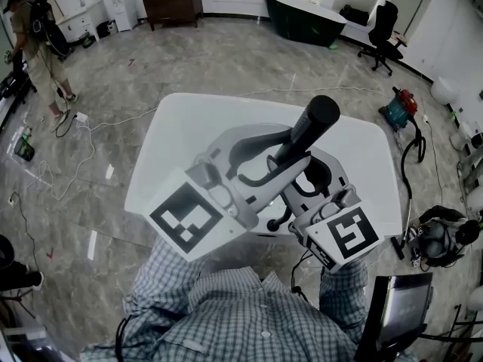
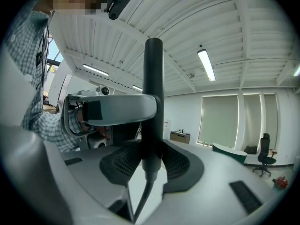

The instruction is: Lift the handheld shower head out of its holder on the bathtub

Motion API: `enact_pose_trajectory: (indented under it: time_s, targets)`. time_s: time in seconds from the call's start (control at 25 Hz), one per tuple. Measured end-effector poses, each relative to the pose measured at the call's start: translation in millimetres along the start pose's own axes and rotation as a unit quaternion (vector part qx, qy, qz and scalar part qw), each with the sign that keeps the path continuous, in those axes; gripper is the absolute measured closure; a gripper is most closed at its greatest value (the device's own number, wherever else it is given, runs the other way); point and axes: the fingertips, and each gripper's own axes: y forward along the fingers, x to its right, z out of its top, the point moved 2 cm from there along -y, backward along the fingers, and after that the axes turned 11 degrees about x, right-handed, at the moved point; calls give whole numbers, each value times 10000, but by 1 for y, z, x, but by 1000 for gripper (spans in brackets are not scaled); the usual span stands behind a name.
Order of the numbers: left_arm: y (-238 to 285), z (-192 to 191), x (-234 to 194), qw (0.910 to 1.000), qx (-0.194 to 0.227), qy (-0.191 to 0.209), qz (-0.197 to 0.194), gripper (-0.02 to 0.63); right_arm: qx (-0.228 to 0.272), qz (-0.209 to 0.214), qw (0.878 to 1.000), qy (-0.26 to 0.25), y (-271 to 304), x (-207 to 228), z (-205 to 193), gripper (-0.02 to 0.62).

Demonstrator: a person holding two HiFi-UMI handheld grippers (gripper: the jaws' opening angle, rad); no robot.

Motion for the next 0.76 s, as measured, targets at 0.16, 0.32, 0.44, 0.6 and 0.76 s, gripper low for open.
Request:
enact_pose_trajectory:
  time_s: [0.16, 0.32, 0.44, 0.6, 0.76]
  targets:
    - [0, 1, 0, 10000, 22, -28, 2, 488, -1, 2, 10000, -9, 0, 0, 1, 466]
    - [0, 0, 0, 10000, 20, -36, 7, 488, -18, 11, 10000, -10, 0, 0, 0, 466]
    - [0, 0, 0, 10000, 38, -40, 12, 488, -24, 14, 10000, -19, 0, 0, 0, 465]
    - [-1, 0, 0, 10000, 34, -58, 30, 488, -20, 21, 10000, -14, 0, 0, 0, 466]
    - [-1, 0, 0, 10000, 38, -77, 42, 488, -31, 32, 10000, -11, 0, 0, 0, 466]
